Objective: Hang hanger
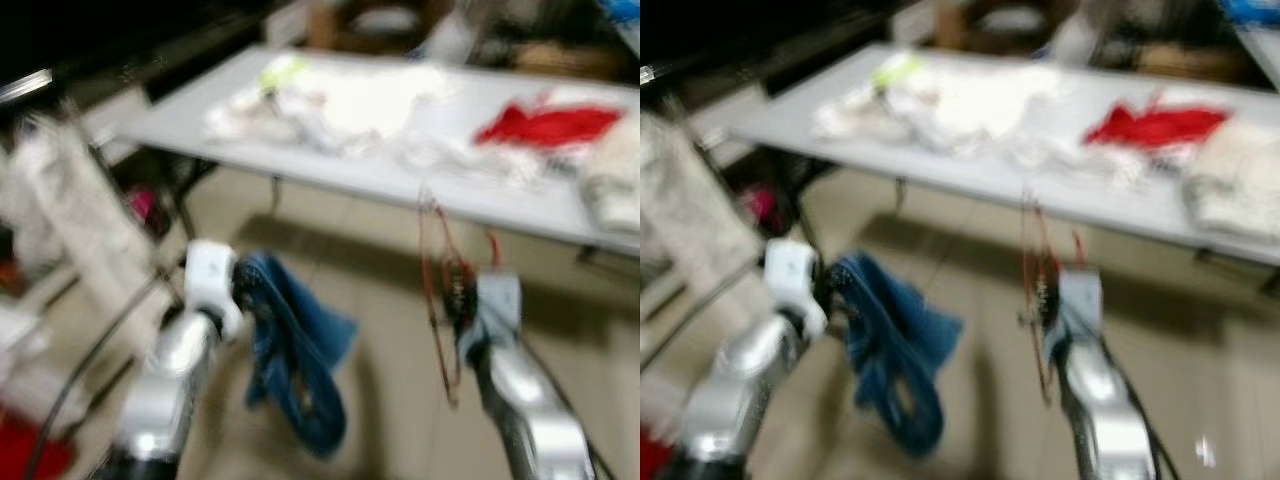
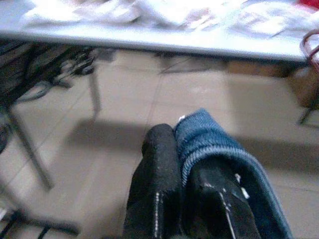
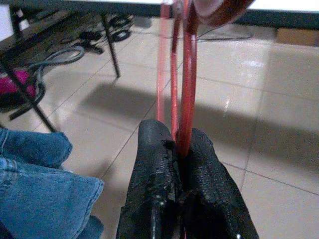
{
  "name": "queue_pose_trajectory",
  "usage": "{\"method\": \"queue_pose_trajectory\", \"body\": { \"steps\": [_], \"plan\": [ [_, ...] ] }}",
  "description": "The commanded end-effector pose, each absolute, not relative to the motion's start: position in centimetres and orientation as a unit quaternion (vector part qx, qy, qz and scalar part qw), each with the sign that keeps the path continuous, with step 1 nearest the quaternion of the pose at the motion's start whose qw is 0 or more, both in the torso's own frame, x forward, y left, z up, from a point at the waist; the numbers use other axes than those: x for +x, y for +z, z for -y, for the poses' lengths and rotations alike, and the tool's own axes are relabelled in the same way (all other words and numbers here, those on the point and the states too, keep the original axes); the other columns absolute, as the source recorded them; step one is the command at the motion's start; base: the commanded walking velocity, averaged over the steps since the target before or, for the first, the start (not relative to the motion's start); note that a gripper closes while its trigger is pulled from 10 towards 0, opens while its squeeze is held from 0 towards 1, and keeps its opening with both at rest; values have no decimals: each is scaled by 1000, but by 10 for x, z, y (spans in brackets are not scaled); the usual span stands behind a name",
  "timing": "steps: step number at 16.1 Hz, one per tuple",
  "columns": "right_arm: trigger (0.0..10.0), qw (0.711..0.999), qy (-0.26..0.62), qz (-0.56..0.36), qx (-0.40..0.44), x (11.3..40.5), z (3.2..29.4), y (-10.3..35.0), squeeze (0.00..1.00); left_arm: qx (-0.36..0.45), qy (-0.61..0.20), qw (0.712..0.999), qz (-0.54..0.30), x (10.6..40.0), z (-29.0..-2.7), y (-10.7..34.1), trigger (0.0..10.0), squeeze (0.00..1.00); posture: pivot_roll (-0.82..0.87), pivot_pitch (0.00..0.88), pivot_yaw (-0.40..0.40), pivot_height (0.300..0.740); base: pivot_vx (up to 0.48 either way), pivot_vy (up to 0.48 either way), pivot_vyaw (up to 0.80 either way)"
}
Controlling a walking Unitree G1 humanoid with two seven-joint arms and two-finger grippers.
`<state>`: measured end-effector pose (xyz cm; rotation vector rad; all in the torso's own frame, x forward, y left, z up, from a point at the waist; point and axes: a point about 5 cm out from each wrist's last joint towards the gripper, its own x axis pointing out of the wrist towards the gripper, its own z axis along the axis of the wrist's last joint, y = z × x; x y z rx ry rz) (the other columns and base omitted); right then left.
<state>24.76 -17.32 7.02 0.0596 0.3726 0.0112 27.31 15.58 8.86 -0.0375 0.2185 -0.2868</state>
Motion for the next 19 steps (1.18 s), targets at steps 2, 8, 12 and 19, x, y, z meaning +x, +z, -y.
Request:
{"method": "queue_pose_trajectory", "body": {
  "steps": [2,8,12,19],
  "plan": [
    [10000,980,2,-195,27,249,173,70,0,-10,-139,986,-89,280,-158,99,10000,0,-93,0,59,740,0,334,-753],
    [10000,980,-15,-194,34,248,177,72,0,-5,-136,987,-91,282,-164,99,10000,0,-98,0,75,740,0,346,-756],
    [10000,982,-36,-179,44,246,183,77,0,-2,-144,986,-88,284,-164,99,10000,0,-96,0,90,740,0,261,-316],
    [10000,983,-26,-175,50,248,179,79,0,-6,-137,987,-87,281,-160,99,10000,0,-86,0,78,740,0,-206,0]
  ]
}}
